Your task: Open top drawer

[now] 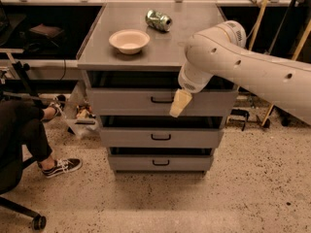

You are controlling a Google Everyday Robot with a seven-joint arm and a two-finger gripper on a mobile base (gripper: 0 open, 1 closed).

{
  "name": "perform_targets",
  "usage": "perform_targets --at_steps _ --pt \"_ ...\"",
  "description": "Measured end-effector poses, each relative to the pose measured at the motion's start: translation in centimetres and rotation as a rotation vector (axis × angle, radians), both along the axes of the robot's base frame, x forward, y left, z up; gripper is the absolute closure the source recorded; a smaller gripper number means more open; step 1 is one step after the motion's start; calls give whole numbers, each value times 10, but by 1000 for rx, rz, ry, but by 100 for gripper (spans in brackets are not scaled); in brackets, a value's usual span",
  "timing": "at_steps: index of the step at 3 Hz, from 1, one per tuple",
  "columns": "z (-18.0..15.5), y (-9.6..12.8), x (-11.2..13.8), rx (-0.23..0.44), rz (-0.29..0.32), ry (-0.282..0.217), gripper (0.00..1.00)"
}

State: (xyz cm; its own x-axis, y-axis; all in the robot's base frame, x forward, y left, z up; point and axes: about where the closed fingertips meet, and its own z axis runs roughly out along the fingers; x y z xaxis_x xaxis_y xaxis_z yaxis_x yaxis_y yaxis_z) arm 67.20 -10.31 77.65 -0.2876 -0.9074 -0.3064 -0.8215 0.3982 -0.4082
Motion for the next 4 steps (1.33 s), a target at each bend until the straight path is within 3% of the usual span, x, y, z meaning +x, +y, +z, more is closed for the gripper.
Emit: perform_targets --at_steps 2,3,4 --pt "-111 -15 20 -42 -49 168 0" --pt "-128 -16 31 -40 -67 174 0" --pt "-144 -15 77 -9 -153 93 0"
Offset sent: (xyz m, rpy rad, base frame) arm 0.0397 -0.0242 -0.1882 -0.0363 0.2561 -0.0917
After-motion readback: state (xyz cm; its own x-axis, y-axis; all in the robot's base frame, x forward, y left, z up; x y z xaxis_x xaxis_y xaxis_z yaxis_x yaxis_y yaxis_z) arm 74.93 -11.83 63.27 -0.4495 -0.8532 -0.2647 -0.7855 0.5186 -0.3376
